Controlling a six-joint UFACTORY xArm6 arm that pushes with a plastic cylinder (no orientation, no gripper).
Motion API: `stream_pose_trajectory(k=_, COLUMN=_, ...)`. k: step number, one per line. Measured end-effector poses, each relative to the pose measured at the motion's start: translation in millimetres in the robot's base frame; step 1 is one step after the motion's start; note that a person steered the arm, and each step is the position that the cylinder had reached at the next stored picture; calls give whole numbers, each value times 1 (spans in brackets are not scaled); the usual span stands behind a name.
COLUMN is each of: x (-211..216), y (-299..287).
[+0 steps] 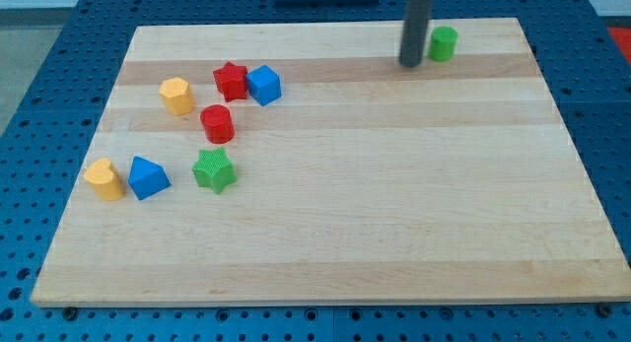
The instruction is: Move the blue cube below the green circle
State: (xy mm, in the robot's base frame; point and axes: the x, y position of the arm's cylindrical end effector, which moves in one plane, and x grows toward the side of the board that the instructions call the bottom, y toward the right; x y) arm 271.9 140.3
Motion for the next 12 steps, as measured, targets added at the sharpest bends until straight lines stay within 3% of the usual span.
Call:
stream_pose_trajectory(k=1, x=-26, y=50)
stream_pose_trajectory(k=2, x=-20, y=64)
stream_pose_trajectory(k=3, x=44, y=31)
stream_pose_trajectory(k=4, x=92, y=-54)
stream_pose_trajectory(k=6, x=98, y=-237)
stream_pose_trajectory(k=7, x=110, y=-292)
stream_pose_trajectory(k=8, x=86, y=-313)
stream_pose_trajectory(k=11, x=42, y=-180)
stream_pose_trajectory(k=12, x=50, y=-176)
